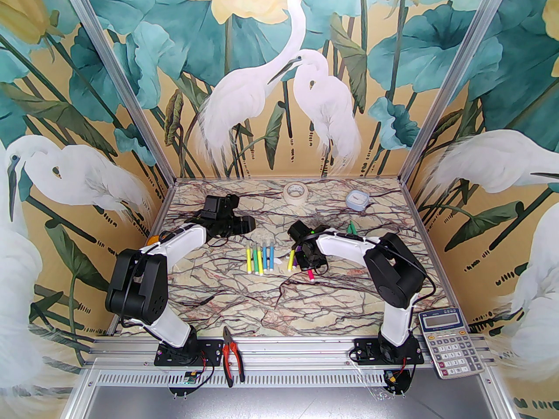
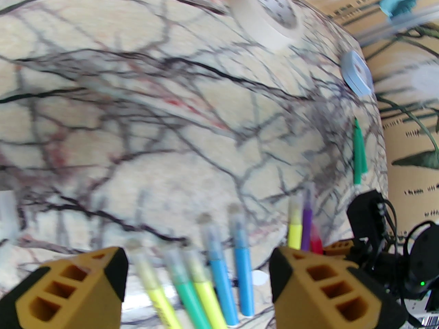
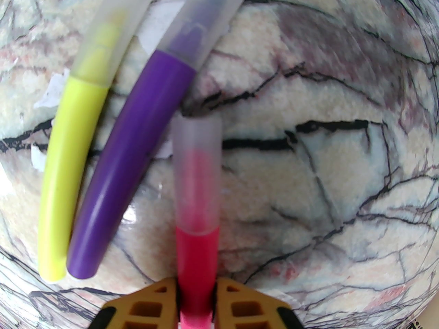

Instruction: Open the pen caps

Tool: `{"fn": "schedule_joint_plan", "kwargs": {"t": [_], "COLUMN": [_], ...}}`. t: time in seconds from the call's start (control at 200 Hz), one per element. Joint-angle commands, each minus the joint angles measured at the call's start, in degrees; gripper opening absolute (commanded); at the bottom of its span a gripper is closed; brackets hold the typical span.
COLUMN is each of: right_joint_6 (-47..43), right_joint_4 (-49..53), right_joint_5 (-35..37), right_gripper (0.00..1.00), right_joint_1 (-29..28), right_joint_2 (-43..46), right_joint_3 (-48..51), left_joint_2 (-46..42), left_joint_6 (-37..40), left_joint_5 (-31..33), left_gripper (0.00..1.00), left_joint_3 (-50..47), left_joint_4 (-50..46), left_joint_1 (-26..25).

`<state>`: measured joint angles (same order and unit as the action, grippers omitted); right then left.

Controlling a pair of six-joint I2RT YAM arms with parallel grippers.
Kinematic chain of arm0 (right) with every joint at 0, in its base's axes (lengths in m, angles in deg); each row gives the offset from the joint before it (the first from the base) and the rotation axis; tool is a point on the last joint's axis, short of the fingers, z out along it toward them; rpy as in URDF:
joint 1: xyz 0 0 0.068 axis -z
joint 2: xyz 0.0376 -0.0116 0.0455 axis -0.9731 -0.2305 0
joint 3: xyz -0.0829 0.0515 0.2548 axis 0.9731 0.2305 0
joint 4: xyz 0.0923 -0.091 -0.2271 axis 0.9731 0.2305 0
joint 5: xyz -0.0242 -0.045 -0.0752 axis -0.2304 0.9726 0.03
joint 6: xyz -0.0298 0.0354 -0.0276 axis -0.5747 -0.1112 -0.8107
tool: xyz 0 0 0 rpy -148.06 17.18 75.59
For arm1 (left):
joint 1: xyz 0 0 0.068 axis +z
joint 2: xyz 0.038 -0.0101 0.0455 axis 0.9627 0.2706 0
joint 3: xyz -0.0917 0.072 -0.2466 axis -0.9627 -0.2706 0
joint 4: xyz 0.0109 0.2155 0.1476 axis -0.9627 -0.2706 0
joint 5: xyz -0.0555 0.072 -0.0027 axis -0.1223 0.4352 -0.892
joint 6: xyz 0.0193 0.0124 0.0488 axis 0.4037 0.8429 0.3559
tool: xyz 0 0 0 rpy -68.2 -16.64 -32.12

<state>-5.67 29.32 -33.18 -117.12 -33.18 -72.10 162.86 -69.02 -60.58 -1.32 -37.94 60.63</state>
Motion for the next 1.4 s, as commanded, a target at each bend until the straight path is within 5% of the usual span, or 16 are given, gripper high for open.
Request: {"fn": "schedule_joint_plan", "kwargs": {"t": [0.0, 0.755, 1.396], "right_joint_6": [-1.6, -10.4, -12.6], "right_joint_4": [-2.1, -20.5, -24.2], "right_joint_5": [0.5, -15.0, -20.9], "right_gripper": [0.14, 0.09, 0.09], "right_joint_1": [0.4, 4.1, 4.0], "right_joint_2": [2.4, 18.2, 18.8], "right_joint_3": [-0.2, 6.2, 6.4], "left_joint_2": [-0.3, 3.8, 6.6], "left_joint_6": [-1.2, -8.5, -9.3], "left_joint_5": [-4.1, -30.1, -35.0], "left_gripper": [0.73, 0.71, 0.67], "left_joint_3": [0.5, 0.3, 3.3], "left_joint_4": [2.7, 17.2, 19.8], "left_joint_1": [-1.4, -6.2, -9.0]}}
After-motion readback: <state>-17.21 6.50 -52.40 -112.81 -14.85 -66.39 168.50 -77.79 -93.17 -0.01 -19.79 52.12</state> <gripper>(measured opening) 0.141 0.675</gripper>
